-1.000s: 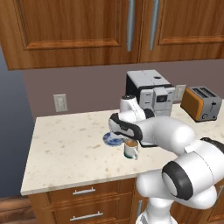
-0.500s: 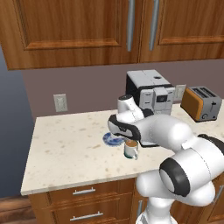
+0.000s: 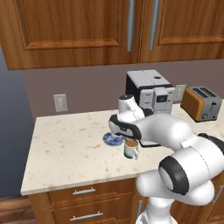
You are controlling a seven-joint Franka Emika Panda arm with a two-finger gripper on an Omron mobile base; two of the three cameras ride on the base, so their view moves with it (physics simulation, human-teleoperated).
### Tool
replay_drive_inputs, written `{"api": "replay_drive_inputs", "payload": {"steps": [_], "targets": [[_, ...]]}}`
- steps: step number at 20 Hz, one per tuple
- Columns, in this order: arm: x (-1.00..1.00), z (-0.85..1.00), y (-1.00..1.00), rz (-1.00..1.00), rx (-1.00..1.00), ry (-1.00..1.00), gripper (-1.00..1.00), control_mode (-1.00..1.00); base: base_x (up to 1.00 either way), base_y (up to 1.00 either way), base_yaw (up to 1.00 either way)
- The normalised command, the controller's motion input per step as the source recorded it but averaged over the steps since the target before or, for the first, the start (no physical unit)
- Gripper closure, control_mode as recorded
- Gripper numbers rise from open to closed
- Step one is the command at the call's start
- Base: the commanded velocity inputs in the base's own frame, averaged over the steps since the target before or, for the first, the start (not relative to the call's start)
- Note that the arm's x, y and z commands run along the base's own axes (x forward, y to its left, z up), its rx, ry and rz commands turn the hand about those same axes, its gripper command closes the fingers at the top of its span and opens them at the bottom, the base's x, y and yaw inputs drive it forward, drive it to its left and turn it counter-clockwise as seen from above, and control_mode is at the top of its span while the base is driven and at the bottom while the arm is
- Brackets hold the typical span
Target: Take a sugar cube from the saucer and place it inside the coffee. Then, grab milk from the fridge and place it next to the coffee on the counter to sweeten the coffee.
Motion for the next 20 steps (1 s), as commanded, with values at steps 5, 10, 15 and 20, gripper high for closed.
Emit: {"api": "replay_drive_inputs", "payload": {"steps": [5, 10, 15, 20], "targets": [[0.02, 0.01, 0.00, 0.00, 0.00, -0.05, -1.00, -1.00, 0.00, 0.00, 0.00], [0.00, 0.13, 0.00, 0.00, 0.00, -0.05, -1.00, -1.00, 0.00, 0.00, 0.00], [-0.01, 0.29, 0.00, 0.00, 0.00, -0.06, -1.00, -1.00, 0.00, 0.00, 0.00], [-0.38, 0.48, -0.01, 0.00, 0.05, -0.06, -1.00, -1.00, 0.00, 0.00, 0.00]]}}
